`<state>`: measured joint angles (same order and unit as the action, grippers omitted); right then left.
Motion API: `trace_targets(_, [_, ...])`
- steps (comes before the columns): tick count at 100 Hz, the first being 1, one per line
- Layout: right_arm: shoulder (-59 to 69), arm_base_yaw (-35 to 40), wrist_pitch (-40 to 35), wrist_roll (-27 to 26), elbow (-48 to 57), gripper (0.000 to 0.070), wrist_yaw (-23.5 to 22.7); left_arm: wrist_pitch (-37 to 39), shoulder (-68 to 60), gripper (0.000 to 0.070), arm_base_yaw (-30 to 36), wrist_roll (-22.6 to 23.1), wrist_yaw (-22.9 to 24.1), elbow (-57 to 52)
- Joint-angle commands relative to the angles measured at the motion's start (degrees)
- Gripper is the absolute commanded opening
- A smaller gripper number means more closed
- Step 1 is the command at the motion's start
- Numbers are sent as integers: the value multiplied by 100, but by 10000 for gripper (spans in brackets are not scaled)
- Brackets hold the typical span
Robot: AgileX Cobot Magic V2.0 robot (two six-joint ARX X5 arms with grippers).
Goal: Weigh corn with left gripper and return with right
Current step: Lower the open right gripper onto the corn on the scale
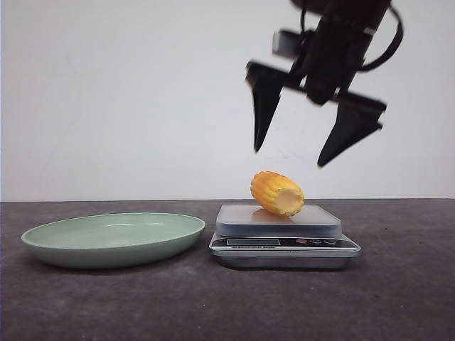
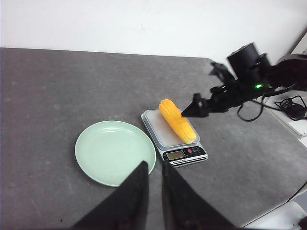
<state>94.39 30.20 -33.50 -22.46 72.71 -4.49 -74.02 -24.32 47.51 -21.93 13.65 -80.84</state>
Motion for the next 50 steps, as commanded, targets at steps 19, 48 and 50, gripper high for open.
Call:
trace_targets(19, [446, 188, 37, -216, 81, 486, 15, 26, -42, 9, 48, 225, 31, -107])
trace_targets(48, [452, 234, -146, -223, 81, 14, 195, 26, -42, 9, 48, 350, 28, -107])
trace_targets(50, [452, 234, -181, -223, 81, 1, 195, 26, -42, 9, 48, 350, 28, -107])
